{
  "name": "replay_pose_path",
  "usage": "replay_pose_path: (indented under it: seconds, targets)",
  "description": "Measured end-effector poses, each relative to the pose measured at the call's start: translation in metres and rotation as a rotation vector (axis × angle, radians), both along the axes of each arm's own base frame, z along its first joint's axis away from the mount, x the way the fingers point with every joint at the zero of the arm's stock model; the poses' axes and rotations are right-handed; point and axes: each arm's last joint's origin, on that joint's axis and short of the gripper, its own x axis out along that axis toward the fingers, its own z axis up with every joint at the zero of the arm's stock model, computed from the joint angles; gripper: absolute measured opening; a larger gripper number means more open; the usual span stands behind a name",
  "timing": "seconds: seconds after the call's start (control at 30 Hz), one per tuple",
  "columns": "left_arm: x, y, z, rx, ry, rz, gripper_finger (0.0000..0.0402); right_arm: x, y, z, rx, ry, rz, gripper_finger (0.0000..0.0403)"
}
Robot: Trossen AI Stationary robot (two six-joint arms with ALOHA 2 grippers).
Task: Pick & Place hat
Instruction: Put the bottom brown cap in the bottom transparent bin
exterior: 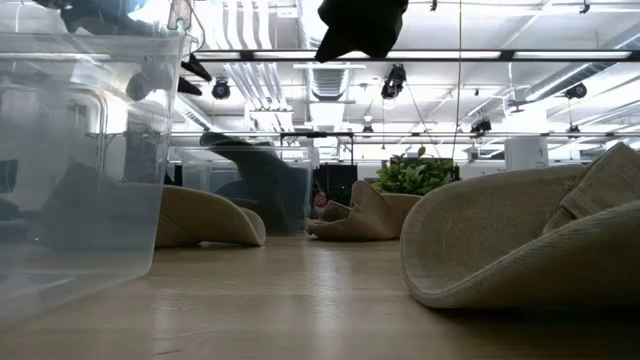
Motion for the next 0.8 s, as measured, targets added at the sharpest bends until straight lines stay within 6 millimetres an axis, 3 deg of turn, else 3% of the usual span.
replay_pose_path:
  seconds: [0.37,0.63,0.8]
  targets:
    - [0.007,-0.013,0.003,-0.012,-0.033,-0.118,0.0176,-0.016,-0.005,-0.008,0.166,0.002,-0.09,0.0147]
    - [0.011,-0.018,0.003,-0.022,-0.04,-0.155,0.0176,-0.03,-0.006,-0.017,0.379,0.229,-0.066,0.0141]
    - [0.012,-0.019,0.003,-0.021,-0.041,-0.163,0.0176,-0.032,-0.001,-0.019,0.605,0.382,0.012,0.0134]
